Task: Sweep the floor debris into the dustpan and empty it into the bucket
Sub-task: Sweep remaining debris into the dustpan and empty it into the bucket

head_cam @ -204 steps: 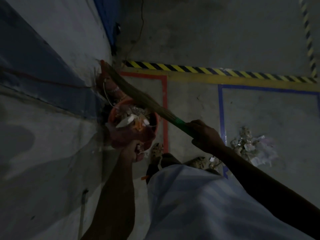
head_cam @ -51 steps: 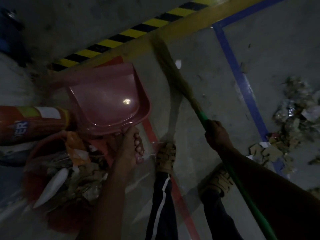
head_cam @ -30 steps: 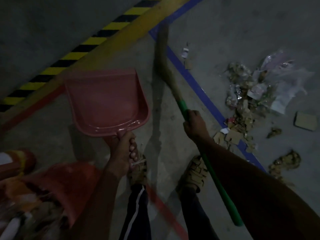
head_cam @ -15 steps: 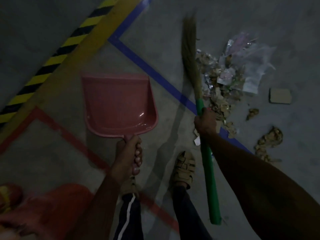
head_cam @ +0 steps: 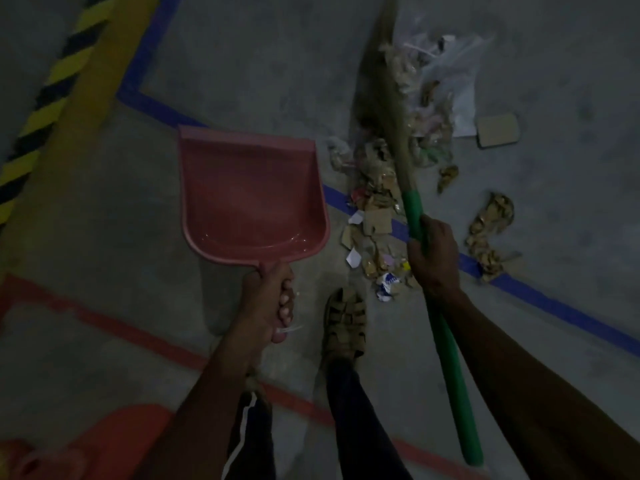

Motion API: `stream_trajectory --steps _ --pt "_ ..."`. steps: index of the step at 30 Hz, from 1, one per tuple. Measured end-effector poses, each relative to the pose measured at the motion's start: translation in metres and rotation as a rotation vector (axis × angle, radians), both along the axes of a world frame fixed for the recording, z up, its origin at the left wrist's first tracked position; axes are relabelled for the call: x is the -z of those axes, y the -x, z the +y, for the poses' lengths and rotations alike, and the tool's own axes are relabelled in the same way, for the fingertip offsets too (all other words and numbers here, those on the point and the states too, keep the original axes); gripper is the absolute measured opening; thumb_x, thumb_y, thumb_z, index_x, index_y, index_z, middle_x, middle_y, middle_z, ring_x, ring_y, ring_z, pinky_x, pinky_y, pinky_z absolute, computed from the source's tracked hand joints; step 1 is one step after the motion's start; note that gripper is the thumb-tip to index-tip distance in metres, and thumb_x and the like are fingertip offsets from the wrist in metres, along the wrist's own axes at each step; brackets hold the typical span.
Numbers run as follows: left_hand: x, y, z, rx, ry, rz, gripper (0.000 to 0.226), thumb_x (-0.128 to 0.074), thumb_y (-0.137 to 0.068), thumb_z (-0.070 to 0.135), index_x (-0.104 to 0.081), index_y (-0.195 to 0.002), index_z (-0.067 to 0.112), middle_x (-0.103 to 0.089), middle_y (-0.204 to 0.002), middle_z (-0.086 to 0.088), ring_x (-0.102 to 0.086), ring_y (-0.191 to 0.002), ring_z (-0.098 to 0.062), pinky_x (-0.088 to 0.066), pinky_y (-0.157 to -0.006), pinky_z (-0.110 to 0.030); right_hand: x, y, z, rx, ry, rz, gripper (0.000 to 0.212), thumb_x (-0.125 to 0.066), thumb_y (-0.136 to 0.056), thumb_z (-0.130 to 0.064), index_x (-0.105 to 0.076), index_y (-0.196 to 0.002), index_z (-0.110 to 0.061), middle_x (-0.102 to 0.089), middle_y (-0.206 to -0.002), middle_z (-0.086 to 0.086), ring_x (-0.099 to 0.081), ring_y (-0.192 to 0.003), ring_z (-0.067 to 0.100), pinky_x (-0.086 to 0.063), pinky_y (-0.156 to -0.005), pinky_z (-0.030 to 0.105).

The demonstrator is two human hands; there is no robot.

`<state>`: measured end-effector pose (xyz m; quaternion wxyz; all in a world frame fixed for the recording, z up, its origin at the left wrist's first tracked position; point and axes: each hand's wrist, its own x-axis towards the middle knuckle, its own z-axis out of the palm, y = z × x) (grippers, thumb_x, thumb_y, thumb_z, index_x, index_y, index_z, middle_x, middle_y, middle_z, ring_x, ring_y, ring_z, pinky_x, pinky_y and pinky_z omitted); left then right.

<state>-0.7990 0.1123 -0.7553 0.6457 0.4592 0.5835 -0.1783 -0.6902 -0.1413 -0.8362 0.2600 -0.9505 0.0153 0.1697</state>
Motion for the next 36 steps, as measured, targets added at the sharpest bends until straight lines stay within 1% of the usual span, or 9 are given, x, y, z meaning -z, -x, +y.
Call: stream_trajectory --steps 10,14,16,18,19,21,25,28,36 --pt "0.017 -0.043 -0.015 0.143 -0.068 0.025 0.032 -0.059 -0.086 0.019 -0.047 -0.057 0.014 -0.036 -0.042 0.0 -0.03 -0.03 -0.014 -0.027 -0.04 -0.016 0.007 -0.018 0.0 -0.03 -0.161 0.011 0.054 -0.059 -0.081 -0.02 -0.056 -0.131 0.0 -0.058 -0.118 0.021 -0.057 -0.104 0.032 -0.037 -0.084 0.028" --pt "0.028 -0.042 -0.016 0.156 -0.092 0.021 0.034 -0.06 -0.085 0.018 -0.046 -0.054 0.013 -0.036 -0.043 -0.003 -0.03 -0.032 -0.015 -0.028 -0.043 -0.017 0.029 -0.001 -0.019 -0.004 -0.145 0.205 0.05 -0.068 -0.085 -0.014 -0.058 -0.133 -0.006 -0.061 -0.124 0.017 -0.058 -0.111 0.03 -0.047 -0.091 0.037" --pt "0.029 -0.038 -0.017 0.135 -0.098 0.023 0.033 -0.06 -0.085 0.017 -0.046 -0.055 0.013 -0.035 -0.043 -0.003 -0.03 -0.032 -0.015 -0.029 -0.043 -0.017 0.031 0.011 -0.03 0.07 -0.137 0.287 0.051 -0.066 -0.085 -0.024 -0.059 -0.134 -0.011 -0.062 -0.125 0.012 -0.062 -0.108 0.029 -0.053 -0.091 0.048" --pt "0.029 -0.031 -0.018 0.095 -0.109 0.033 0.032 -0.059 -0.085 0.017 -0.046 -0.056 0.013 -0.035 -0.042 -0.002 -0.03 -0.031 -0.015 -0.029 -0.042 -0.017 0.029 0.018 -0.041 0.101 -0.11 0.293 0.056 -0.06 -0.083 -0.034 -0.058 -0.134 -0.01 -0.062 -0.124 0.013 -0.061 -0.105 0.03 -0.051 -0.089 0.043" --pt "0.028 -0.028 -0.02 0.076 -0.117 0.038 0.031 -0.058 -0.085 0.017 -0.047 -0.057 0.013 -0.036 -0.042 -0.002 -0.03 -0.03 -0.015 -0.029 -0.042 -0.017 0.027 0.019 -0.049 0.084 -0.079 0.27 0.055 -0.06 -0.084 -0.03 -0.057 -0.134 -0.008 -0.062 -0.123 0.015 -0.059 -0.108 0.031 -0.046 -0.09 0.036" --pt "0.025 -0.02 -0.027 0.047 -0.128 0.055 0.03 -0.058 -0.085 0.017 -0.048 -0.057 0.013 -0.036 -0.041 0.0 -0.03 -0.029 -0.013 -0.029 -0.044 -0.017 0.025 0.022 -0.066 0.005 -0.017 0.195 0.051 -0.062 -0.087 -0.019 -0.055 -0.135 -0.003 -0.059 -0.123 0.019 -0.057 -0.11 0.033 -0.041 -0.088 0.034" --pt "0.019 -0.003 -0.048 0.019 -0.103 0.063 0.032 -0.057 -0.088 0.016 -0.047 -0.058 0.013 -0.035 -0.04 0.001 -0.03 -0.029 -0.012 -0.026 -0.043 -0.016 0.02 0.031 -0.1 -0.132 0.044 0.085 0.056 -0.067 -0.086 -0.009 -0.05 -0.139 -0.003 -0.051 -0.132 0.019 -0.057 -0.106 0.03 -0.044 -0.081 0.032" --pt "0.015 0.014 -0.065 0.03 -0.1 0.06 0.031 -0.057 -0.088 0.015 -0.046 -0.059 0.012 -0.036 -0.04 0.002 -0.03 -0.029 -0.012 -0.025 -0.041 -0.016 0.02 0.042 -0.116 -0.226 0.05 0.022 0.058 -0.069 -0.084 -0.007 -0.05 -0.139 -0.003 -0.049 -0.135 0.018 -0.06 -0.101 0.035 -0.051 -0.074 0.038" --pt "-0.016 0.074 -0.133 -0.08 -0.128 0.037 0.032 -0.057 -0.087 0.016 -0.045 -0.058 0.016 -0.035 -0.041 0.001 -0.03 -0.028 -0.012 -0.024 -0.05 -0.02 0.023 0.107 -0.149 -0.533 -0.014 0.196 0.053 -0.063 -0.088 -0.02 -0.049 -0.139 -0.013 -0.043 -0.141 0.007 -0.061 -0.087 0.03 -0.047 -0.066 0.033"
